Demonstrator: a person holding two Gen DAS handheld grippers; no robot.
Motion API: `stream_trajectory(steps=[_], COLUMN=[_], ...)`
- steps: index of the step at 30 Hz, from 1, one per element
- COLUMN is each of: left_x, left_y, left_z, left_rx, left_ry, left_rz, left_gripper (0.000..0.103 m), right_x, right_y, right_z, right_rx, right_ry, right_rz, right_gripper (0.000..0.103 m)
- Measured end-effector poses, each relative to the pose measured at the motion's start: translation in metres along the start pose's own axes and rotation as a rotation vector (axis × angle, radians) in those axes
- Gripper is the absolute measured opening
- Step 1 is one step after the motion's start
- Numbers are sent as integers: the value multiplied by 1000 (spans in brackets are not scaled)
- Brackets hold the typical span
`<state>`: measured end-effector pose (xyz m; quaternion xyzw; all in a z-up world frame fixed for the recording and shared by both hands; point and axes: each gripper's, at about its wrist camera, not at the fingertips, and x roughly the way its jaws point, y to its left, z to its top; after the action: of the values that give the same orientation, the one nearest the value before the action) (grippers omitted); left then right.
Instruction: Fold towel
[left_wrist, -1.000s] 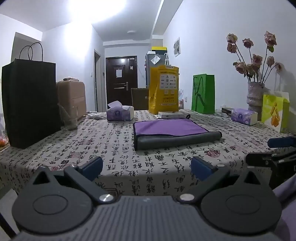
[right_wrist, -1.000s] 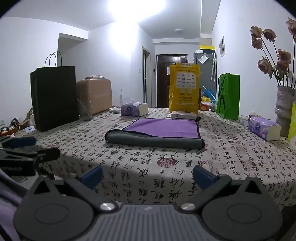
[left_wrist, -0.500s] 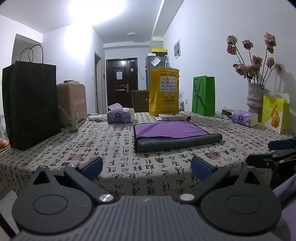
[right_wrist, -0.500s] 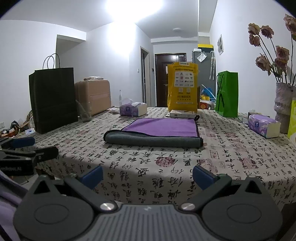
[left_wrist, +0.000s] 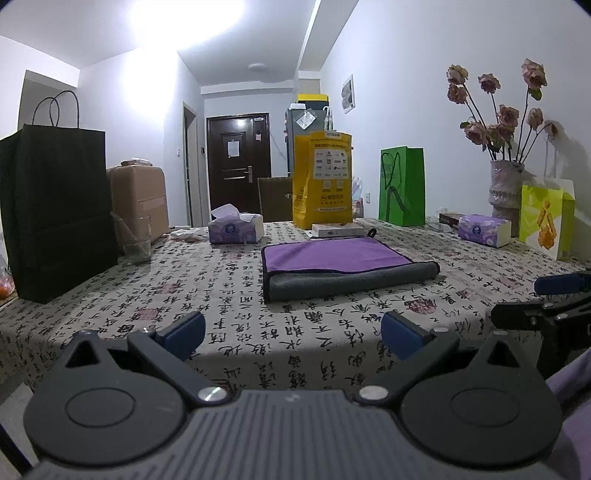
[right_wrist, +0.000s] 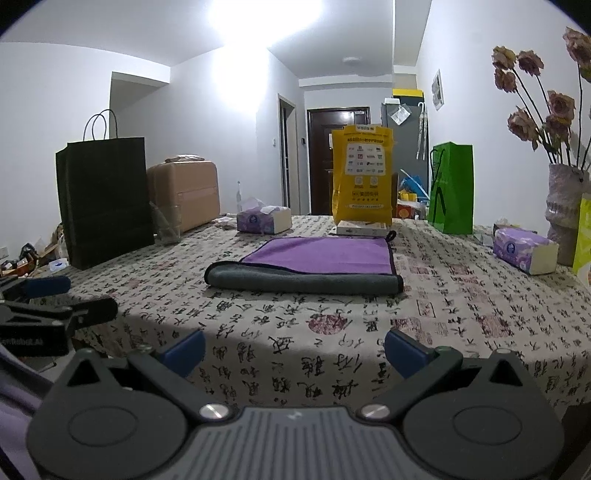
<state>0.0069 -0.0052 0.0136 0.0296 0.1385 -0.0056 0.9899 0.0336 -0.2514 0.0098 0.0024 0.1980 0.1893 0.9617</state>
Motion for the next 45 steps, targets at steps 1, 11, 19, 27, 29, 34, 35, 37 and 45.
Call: stream_trajectory(steps=[1, 11, 19, 27, 29, 34, 35, 37, 45], left_x=[0, 1, 3, 6, 7, 8, 7, 6, 8], left_y=[-1, -2, -5, -9, -9, -8, -7, -7, -9], left_z=[0, -1, -2, -4, -5, -5, -5, -5, -6], left_rx=[3, 6, -1, -2, -2, 0, 2, 1, 1], left_ry=[-2, -1, 10, 20, 25, 28, 27, 27, 30], left_rz=[0, 9, 2, -9, -12, -10, -10, -9, -14], left_gripper=[103, 103, 103, 103, 103, 103, 103, 103, 103], right_x=[-1, 0, 0, -1, -1, 1, 1, 1, 3], right_y=[-1, -1, 0, -4, -6, -6, -5, -3, -6], right_z=[0, -2, -3, -5, -6, -7, -7, -7, -7], right_rx=[3, 7, -3, 7, 10, 14, 13, 10, 14], right_ry=[1, 5, 7, 13, 14, 21, 20, 18, 19], right_rz=[-1, -3, 13, -7, -7, -8, -7, -7, -16], right_gripper=[103, 103, 103, 103, 103, 103, 103, 103, 103])
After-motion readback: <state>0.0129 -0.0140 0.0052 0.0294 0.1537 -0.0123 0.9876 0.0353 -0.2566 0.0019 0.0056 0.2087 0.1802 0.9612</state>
